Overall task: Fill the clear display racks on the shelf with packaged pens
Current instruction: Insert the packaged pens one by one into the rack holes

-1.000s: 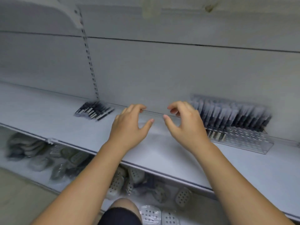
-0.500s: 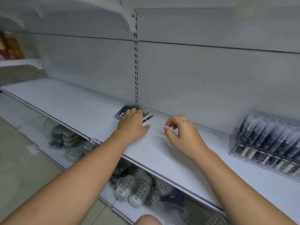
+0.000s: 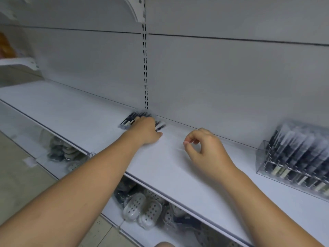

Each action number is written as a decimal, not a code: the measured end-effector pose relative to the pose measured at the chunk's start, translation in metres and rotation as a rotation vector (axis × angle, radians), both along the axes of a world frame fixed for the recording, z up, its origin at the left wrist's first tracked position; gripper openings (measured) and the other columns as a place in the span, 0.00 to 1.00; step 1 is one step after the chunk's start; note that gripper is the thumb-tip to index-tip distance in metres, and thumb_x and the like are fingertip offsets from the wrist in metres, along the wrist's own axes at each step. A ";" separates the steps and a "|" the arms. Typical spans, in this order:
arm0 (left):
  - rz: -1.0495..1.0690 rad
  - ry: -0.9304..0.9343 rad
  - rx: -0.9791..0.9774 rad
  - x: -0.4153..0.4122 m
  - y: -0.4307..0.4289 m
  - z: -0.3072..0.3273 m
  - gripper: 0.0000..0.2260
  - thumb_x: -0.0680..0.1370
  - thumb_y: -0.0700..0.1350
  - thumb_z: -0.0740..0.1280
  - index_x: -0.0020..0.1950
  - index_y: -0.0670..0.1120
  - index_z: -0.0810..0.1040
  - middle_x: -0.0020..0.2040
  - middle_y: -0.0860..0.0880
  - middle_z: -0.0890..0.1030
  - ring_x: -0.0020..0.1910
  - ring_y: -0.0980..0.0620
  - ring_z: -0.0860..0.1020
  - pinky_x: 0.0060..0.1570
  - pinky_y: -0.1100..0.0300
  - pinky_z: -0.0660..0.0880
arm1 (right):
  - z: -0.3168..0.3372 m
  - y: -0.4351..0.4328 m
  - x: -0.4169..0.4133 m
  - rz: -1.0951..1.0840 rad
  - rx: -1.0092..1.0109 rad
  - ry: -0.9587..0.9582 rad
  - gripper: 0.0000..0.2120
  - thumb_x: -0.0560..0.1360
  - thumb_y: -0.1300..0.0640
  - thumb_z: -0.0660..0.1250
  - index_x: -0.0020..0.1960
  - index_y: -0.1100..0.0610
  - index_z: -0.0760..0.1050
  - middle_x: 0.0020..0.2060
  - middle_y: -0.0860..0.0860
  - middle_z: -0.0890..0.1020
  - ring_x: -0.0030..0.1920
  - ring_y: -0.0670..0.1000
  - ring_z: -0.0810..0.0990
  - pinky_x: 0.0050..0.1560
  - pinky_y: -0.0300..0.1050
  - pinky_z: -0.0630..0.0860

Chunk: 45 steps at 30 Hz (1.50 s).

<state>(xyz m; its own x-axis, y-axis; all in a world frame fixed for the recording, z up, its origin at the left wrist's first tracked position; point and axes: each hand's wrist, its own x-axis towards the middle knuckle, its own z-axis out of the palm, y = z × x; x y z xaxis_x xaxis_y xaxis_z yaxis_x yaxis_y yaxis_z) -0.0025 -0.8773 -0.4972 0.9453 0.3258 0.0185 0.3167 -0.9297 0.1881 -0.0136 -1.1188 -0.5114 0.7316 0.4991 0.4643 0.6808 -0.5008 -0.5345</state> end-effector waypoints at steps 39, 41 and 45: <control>-0.714 -0.103 -1.245 -0.099 -0.317 0.015 0.11 0.88 0.53 0.57 0.64 0.53 0.77 0.37 0.53 0.71 0.32 0.52 0.65 0.31 0.58 0.61 | 0.036 -0.245 -0.084 -0.272 0.584 0.231 0.01 0.77 0.59 0.75 0.48 0.56 0.84 0.41 0.56 0.85 0.38 0.51 0.82 0.43 0.49 0.80; -0.727 -0.062 -1.274 -0.093 -0.336 0.014 0.11 0.88 0.51 0.58 0.64 0.50 0.77 0.37 0.52 0.71 0.31 0.52 0.64 0.31 0.58 0.60 | 0.037 -0.262 -0.086 -0.312 0.631 0.211 0.02 0.77 0.60 0.75 0.48 0.57 0.84 0.42 0.54 0.86 0.39 0.48 0.82 0.44 0.48 0.80; -0.732 -0.066 -1.274 -0.083 -0.363 0.011 0.12 0.88 0.45 0.58 0.62 0.39 0.76 0.38 0.48 0.75 0.32 0.49 0.68 0.31 0.60 0.65 | 0.035 -0.289 -0.081 -0.377 0.698 0.184 0.03 0.79 0.61 0.72 0.49 0.55 0.82 0.41 0.50 0.87 0.42 0.47 0.85 0.46 0.43 0.80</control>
